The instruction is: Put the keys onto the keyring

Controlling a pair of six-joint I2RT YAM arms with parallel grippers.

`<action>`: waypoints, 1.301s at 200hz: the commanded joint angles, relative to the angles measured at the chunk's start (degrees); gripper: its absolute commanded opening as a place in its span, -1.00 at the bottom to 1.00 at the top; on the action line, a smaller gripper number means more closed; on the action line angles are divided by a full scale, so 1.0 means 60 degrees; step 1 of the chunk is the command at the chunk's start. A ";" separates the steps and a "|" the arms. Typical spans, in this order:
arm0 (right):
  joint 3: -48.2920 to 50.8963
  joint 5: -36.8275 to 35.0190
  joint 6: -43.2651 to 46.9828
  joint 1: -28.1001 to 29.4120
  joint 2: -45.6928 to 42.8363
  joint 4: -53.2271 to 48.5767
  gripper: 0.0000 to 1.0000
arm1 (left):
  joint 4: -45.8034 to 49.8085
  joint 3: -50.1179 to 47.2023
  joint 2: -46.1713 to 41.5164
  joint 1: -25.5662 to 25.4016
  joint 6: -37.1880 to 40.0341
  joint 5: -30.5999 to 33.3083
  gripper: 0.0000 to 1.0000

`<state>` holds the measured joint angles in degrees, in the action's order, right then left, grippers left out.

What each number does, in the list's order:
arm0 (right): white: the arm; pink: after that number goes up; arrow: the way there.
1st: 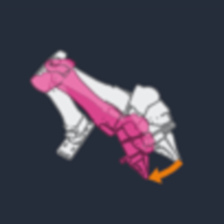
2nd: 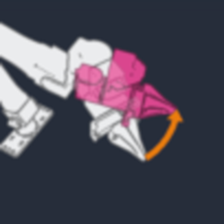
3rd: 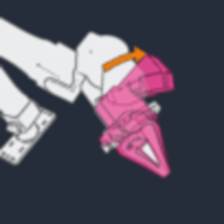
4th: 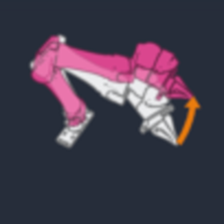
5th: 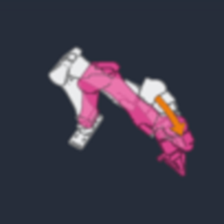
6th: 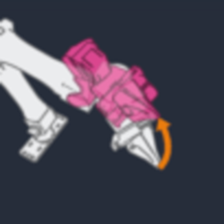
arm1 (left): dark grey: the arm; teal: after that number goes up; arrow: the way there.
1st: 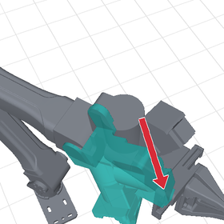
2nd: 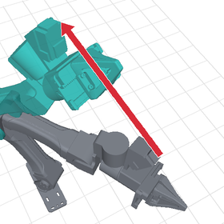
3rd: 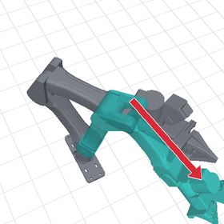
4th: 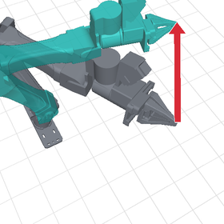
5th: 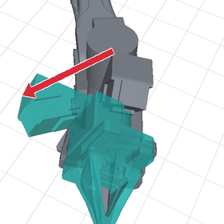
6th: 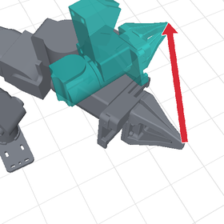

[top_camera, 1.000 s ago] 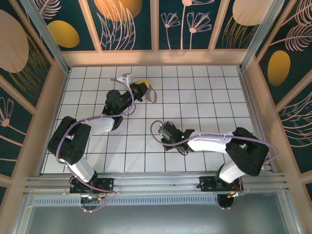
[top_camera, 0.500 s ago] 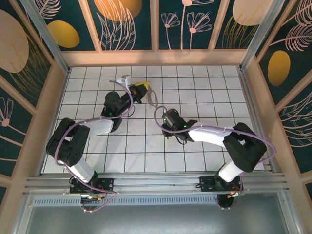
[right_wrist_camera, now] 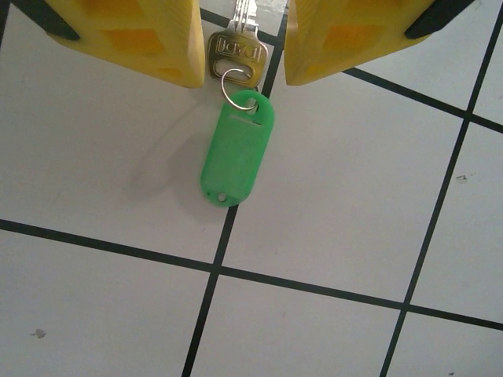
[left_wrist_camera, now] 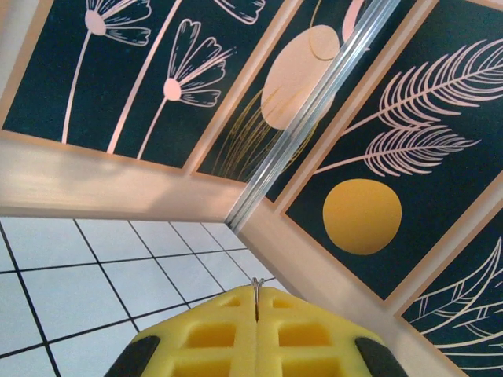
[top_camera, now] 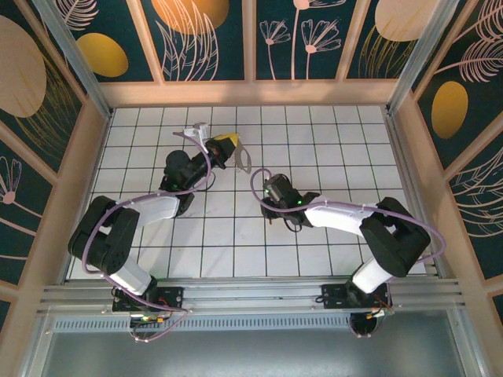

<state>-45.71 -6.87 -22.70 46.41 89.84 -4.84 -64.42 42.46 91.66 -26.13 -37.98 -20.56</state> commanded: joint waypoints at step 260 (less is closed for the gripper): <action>0.0706 0.2314 -0.0219 -0.0978 0.0673 0.1746 -0.46 | -0.0337 -0.0052 -0.0277 0.0063 0.0001 -0.0163 -1.00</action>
<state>-41.85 5.87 -23.29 40.91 93.19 4.34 -64.23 41.89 91.09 -26.13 -38.00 -20.60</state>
